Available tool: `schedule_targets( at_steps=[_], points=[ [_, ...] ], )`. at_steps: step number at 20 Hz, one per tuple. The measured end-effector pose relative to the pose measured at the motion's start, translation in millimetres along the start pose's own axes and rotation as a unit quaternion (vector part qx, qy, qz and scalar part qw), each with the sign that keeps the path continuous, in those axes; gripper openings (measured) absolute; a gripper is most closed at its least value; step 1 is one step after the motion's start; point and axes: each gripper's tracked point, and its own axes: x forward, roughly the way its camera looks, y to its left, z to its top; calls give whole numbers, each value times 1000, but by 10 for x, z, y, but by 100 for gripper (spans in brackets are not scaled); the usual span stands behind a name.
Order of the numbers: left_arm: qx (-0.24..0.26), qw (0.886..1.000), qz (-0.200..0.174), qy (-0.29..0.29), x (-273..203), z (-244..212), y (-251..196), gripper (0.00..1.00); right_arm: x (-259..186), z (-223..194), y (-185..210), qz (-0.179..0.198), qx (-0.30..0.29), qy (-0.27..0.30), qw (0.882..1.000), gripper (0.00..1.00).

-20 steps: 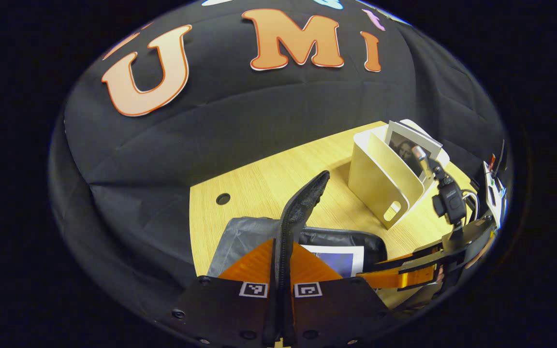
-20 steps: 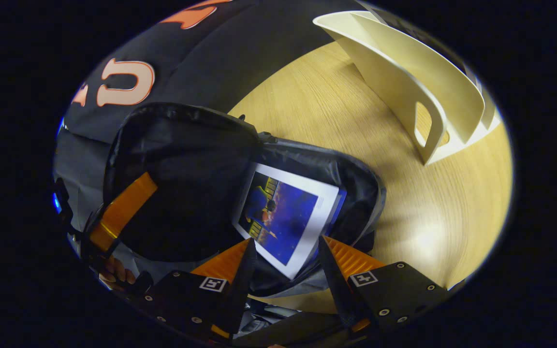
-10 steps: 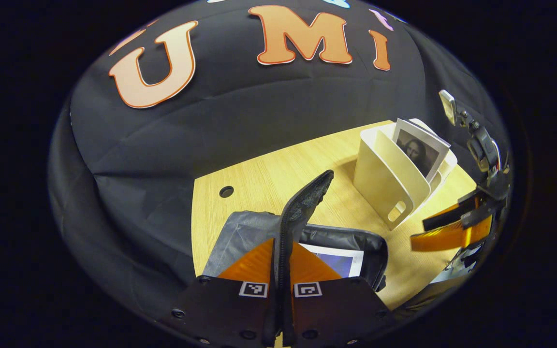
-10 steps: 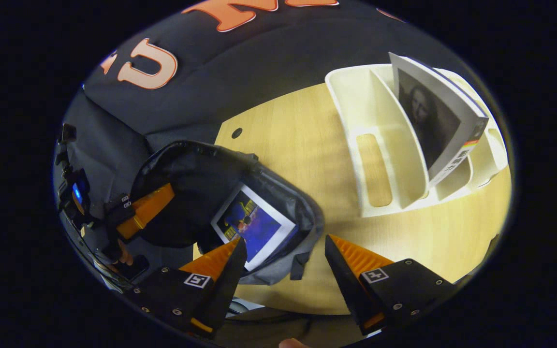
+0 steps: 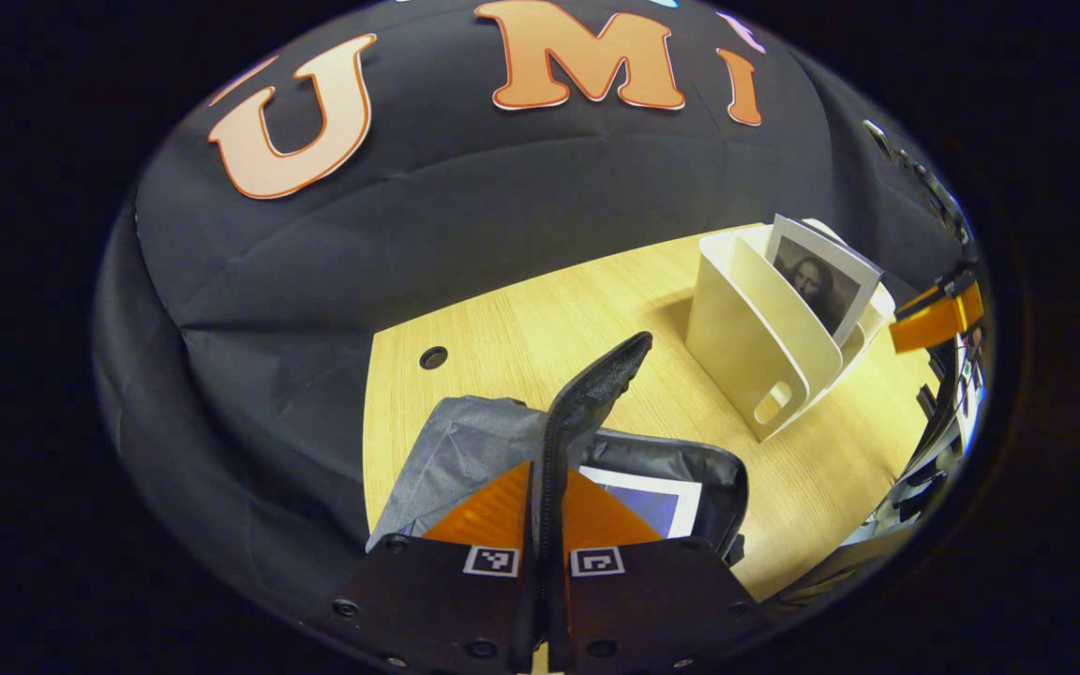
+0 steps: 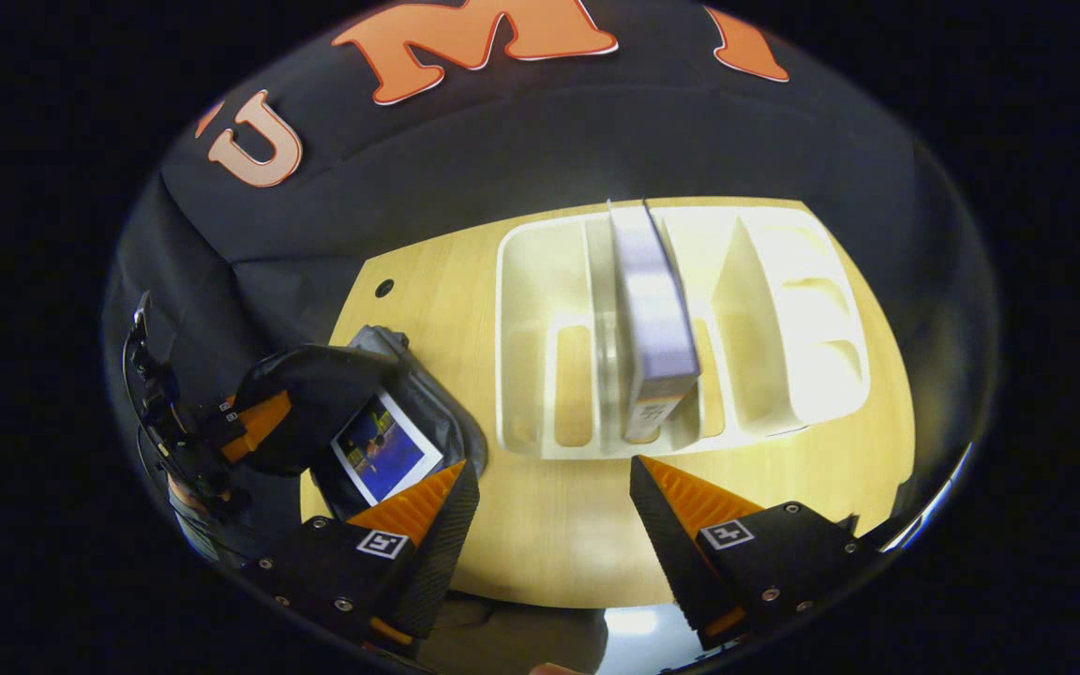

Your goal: Open the schoolbag, grab two books from the bookshelf and put them into the schoolbag.

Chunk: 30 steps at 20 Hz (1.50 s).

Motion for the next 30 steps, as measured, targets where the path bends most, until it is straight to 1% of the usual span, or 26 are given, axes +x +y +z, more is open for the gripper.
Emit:
schedule_targets(
  at_steps=[4,6,8,11,14,17,18,19,20,21,22,23,25,26,27,30],
  points=[
    [0,1000,4,7,23,-6,-18,6,-121,369,-253,-25,-27,-8,999,97],
    [-1,1000,6,10,32,-13,-19,6,-121,522,-310,-30,-46,-10,998,97],
    [-3,1000,8,13,31,-18,-31,6,-65,620,-341,-30,-52,1,998,97],
    [-7,1000,10,18,34,-39,-43,6,104,758,-420,-35,-59,13,998,96],
    [-5,1000,18,24,40,-40,-9,6,347,812,-595,-55,-54,38,996,96],
    [-1,999,19,28,52,-30,-21,6,501,862,-567,-40,-43,59,997,93],
    [-3,999,20,31,55,-41,-32,6,556,863,-556,-37,-43,66,996,90],
    [-5,999,21,33,56,-44,-31,6,607,866,-571,-42,-46,71,996,88],
    [-7,999,22,33,55,-42,-29,6,651,862,-594,-47,-50,76,995,94],
    [-8,999,22,33,52,-43,-39,6,690,858,-605,-51,-50,82,994,80],
    [-9,999,22,34,47,-54,-51,6,708,857,-599,-50,-47,87,994,72],
    [-10,999,21,35,51,-60,-53,6,731,857,-593,-50,-40,91,994,68],
    [-12,999,20,36,44,-73,-48,6,770,882,-570,-52,-31,92,994,56],
    [-13,999,20,36,41,-83,-59,6,774,887,-572,-51,-27,92,994,46],
    [-13,999,18,35,40,-77,-64,6,783,890,-596,-55,-21,90,994,40],
    [-13,999,14,32,27,-84,-57,6,740,851,-609,-65,-21,92,993,36]
  ],
)
